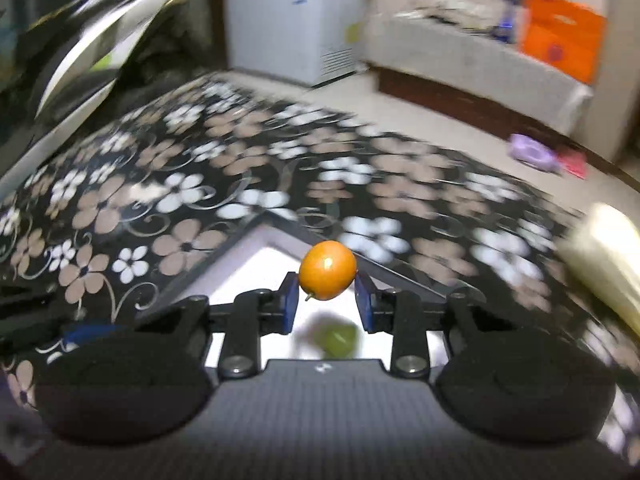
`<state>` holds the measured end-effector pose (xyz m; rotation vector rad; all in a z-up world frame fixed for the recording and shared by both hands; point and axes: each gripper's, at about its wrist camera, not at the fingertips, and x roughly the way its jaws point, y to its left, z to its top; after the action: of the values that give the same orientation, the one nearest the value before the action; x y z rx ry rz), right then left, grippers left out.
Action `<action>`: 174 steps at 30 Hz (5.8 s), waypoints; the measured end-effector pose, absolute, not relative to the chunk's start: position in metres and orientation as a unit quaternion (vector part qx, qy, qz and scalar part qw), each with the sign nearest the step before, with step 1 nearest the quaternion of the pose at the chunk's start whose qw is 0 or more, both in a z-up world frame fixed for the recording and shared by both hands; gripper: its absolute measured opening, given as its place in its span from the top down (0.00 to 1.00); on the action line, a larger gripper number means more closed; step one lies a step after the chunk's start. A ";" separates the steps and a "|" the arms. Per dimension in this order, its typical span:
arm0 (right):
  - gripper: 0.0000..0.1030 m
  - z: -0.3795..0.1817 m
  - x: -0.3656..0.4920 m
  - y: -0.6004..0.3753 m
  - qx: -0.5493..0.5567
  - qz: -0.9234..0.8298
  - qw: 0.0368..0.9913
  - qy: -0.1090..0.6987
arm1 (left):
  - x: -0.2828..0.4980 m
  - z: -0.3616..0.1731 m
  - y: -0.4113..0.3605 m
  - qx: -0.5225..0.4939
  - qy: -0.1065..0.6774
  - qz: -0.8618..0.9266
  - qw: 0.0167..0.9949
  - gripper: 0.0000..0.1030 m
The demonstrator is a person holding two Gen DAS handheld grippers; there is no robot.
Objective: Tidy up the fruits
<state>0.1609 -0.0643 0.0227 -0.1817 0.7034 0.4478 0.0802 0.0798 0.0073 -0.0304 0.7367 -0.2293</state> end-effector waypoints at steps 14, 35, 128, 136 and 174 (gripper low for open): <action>0.68 0.036 0.059 -0.138 -0.047 0.165 0.935 0.310 | 0.140 -0.011 0.034 -0.010 0.370 -0.123 0.921 0.47; 0.68 0.023 0.045 -0.162 -0.056 0.186 0.926 0.322 | 0.151 -0.025 0.009 0.012 0.379 -0.076 0.922 0.77; 0.68 0.007 0.030 -0.235 -0.027 0.107 0.930 0.351 | 0.074 0.007 -0.097 0.057 0.354 -0.218 0.908 0.70; 0.66 0.000 0.036 -0.239 -0.033 0.094 0.928 0.360 | 0.074 -0.002 -0.103 0.067 0.361 -0.219 0.904 0.69; 0.46 0.014 -0.024 -0.276 0.071 0.017 0.944 0.322 | -0.042 0.011 -0.101 0.079 0.368 -0.201 0.904 0.45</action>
<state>-0.0237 -0.2756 0.0140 0.1451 0.6570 0.0339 -0.0425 -0.1009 0.0108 0.1636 0.7601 -0.4155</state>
